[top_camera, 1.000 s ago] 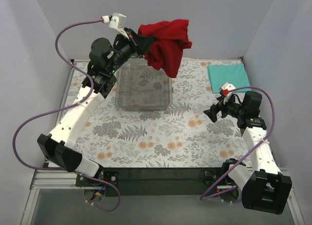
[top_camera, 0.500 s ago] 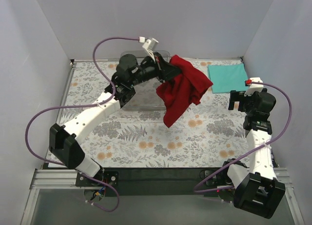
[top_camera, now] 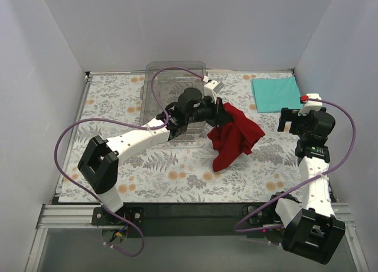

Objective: Fold and stack the t-shirts

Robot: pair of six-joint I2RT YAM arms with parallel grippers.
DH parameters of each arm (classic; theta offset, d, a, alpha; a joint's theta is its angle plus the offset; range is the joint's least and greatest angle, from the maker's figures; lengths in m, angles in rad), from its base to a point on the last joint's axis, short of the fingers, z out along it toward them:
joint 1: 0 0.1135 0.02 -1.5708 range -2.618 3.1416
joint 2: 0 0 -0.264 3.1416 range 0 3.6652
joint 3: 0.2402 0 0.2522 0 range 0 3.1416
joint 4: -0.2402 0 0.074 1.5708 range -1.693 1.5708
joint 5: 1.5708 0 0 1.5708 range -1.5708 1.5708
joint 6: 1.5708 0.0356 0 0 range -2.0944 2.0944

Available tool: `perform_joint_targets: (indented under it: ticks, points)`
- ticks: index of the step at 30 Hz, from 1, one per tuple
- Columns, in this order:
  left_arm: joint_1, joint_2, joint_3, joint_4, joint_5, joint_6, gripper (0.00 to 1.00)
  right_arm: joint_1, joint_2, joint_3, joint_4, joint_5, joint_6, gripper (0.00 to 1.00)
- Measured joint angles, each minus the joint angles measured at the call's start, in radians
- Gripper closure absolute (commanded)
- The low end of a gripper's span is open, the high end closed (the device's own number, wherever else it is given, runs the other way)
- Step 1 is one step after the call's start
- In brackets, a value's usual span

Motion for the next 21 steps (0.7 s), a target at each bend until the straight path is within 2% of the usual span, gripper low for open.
perform_joint_targets:
  ticks: [1, 2, 3, 4, 5, 6, 12, 17, 20, 21]
  points:
    - [0.000, 0.003, 0.000, -0.007, -0.018, 0.011, 0.88, -0.001, 0.000, 0.000, 0.000, -0.002, 0.001, 0.02]
    - [0.000, 0.009, 0.000, -0.026, -0.051, 0.028, 0.65, -0.002, 0.000, 0.000, 0.000, -0.004, 0.002, 0.02]
    - [0.000, 0.011, 0.000, -0.030, -0.059, 0.031, 0.64, -0.003, 0.001, 0.000, 0.001, -0.006, 0.002, 0.02]
    - [0.000, 0.017, 0.002, -0.040, -0.077, 0.043, 0.34, -0.004, 0.003, 0.000, 0.001, -0.011, 0.004, 0.02]
    - [0.000, 0.024, 0.007, -0.052, -0.093, 0.058, 0.20, -0.004, 0.004, 0.000, 0.002, -0.013, 0.004, 0.02]
    - [0.000, 0.030, 0.010, -0.060, -0.099, 0.063, 0.14, -0.004, 0.007, 0.000, 0.002, -0.019, 0.004, 0.02]
    - [0.001, 0.015, 0.012, -0.104, -0.146, 0.134, 0.05, -0.005, 0.014, 0.000, 0.002, -0.092, -0.023, 0.02]
    - [0.021, -0.141, -0.068, -0.113, -0.283, 0.182, 0.02, -0.005, 0.018, -0.002, -0.006, -0.266, -0.087, 0.02]
    - [0.109, -0.258, -0.128, -0.108, -0.309, 0.170, 0.02, -0.005, 0.024, -0.006, -0.011, -0.343, -0.113, 0.02]
    - [0.173, -0.296, -0.154, -0.106, -0.311, 0.153, 0.02, -0.005, 0.026, -0.008, -0.014, -0.363, -0.122, 0.02]
